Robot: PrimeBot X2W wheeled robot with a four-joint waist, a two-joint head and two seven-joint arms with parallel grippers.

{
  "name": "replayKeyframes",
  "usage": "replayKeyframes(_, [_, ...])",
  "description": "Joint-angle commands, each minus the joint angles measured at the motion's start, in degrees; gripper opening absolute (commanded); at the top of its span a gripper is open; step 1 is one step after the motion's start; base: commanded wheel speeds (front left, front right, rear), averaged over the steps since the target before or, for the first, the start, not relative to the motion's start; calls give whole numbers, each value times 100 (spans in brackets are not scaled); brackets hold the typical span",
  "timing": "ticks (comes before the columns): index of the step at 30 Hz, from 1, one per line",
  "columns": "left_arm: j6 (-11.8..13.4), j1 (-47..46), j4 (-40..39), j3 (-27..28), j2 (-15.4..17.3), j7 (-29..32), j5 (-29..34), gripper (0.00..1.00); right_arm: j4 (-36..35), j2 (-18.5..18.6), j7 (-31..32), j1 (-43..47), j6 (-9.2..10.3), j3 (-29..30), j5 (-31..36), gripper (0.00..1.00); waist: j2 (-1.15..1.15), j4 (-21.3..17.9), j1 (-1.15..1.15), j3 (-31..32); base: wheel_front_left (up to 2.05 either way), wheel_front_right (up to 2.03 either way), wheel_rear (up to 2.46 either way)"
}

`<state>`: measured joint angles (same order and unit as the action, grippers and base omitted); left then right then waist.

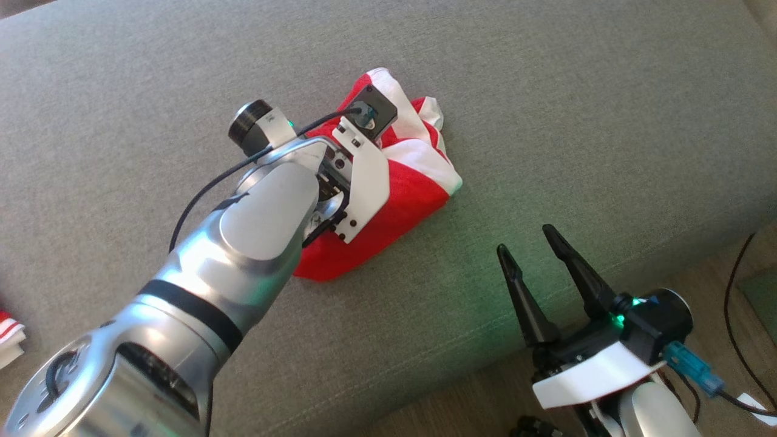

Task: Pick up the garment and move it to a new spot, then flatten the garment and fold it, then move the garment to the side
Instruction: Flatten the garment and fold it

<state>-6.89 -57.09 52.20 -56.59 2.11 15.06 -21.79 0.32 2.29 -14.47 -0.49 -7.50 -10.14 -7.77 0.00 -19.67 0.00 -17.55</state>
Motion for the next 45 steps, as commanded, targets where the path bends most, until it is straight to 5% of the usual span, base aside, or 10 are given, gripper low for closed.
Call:
replayKeyframes(1, [-13, -394, -95, 67, 77, -18, -20, 0, -146, 59, -52, -105, 1, -139, -60, 100, 0, -29, 0, 12, 0, 0, 0])
replayKeyframes(7, [-27, -417, -187, 122, 77, -312, -247, 0, -92, 59, -52, -95, 1, -119, -109, 100, 0, -32, 0, 146, 0, 0, 0])
replayKeyframes(16, [-9, -803, -1366, 597, 77, -1924, -977, 0, -51, 59, -52, -21, 1, -25, -153, 100, 0, 224, 0, 559, 0, 0, 0])
replayKeyframes(21, [211, -674, -2040, 575, 77, -2420, -1153, 0, -48, 59, -52, 74, 1, 51, -125, 100, 0, 593, 0, 715, 0, 0, 0])
replayKeyframes(28, [628, 1058, -2893, 744, 567, -2824, -1548, 0, -121, 59, -52, 162, 1, 178, -3, 100, 0, 1224, 0, 561, 0, 0, 0])
replayKeyframes(37, [688, 3258, -3751, 1398, 1323, -3001, -1856, 0, -94, 59, -52, 124, 1, 210, 10, 100, 0, 1762, 0, 535, 0, 0, 0])
replayKeyframes(40, [606, 3733, -3918, 1641, 1414, -3003, -1943, 49, -55, 59, -52, 79, 1, 246, 22, 100, 0, 1870, 0, 553, 0, 0, 0])
replayKeyframes(41, [584, 3842, -3930, 1673, 1443, -3004, -1960, 89, -45, 59, -52, 66, 1, 252, 21, 100, 0, 1896, 0, 561, 0, 0, 0])
replayKeyframes(42, [551, 3927, -3937, 1677, 1470, -3004, -1977, 100, -36, 59, -52, 58, 1, 249, 23, 100, 0, 1915, 0, 570, 0, 0, 0])
replayKeyframes(45, [508, 4056, -3990, 1683, 1536, -2995, -2031, 100, -24, 59, -52, 69, 1, 226, 31, 100, 0, 1949, 0, 596, 0, 0, 0])
